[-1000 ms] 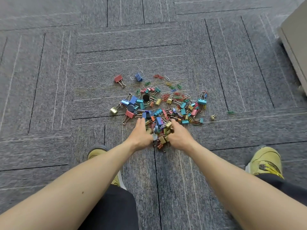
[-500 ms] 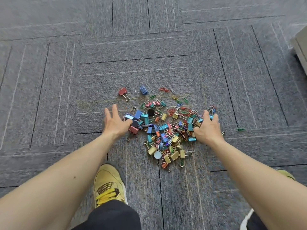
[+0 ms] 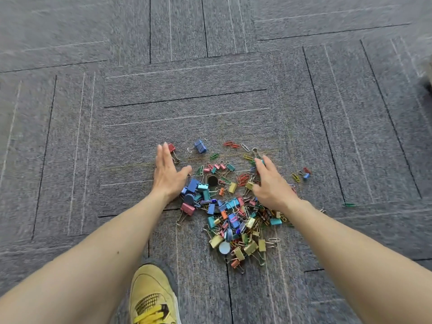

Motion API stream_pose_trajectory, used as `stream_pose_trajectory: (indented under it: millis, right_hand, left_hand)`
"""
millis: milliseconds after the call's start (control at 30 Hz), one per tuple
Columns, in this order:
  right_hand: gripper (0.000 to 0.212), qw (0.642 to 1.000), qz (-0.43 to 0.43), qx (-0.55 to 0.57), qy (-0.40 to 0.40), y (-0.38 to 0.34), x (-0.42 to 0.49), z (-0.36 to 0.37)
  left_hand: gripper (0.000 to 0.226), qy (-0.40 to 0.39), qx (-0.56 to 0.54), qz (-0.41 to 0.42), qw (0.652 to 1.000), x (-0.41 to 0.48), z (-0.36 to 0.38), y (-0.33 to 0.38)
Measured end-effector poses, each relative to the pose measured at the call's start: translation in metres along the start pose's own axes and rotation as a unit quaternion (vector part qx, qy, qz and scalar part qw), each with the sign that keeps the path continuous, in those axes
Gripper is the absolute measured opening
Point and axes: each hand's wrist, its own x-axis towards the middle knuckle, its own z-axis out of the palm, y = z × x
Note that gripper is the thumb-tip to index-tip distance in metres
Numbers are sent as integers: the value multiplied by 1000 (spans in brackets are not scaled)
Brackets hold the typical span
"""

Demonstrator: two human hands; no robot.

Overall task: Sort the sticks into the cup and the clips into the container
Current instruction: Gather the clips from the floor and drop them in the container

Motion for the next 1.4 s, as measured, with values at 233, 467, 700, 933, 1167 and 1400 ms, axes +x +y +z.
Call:
stream_pose_trajectory:
  millis: [233,467,700,933,1167,1400]
  right_hand:
    - [71,998,-53,-17,-27,-25,25,-2]
    - [66,992,-110,-53,-35,-50,41,8]
    - [43,986,-150,-73,-25,-55,33,12]
    - [39,976,-178,-124,-11,-39,-1,16]
    - [46,973,-191,-126,-16,-21,-30,30]
    - [67,988,46,-128,73,11,-46,37]
  left_hand:
    - [85,-40,44,74,995,18,4,17]
    - [74,-97,120,166,974,14,14,33]
    - [67,-149,115,193,963,-4,13,20]
    - [64,-231,109,219,942,-35,17,7]
    - [55,-114,51,174,977,-59,3,-5]
    - [76,-16,93,-18,995,-87,12,-46]
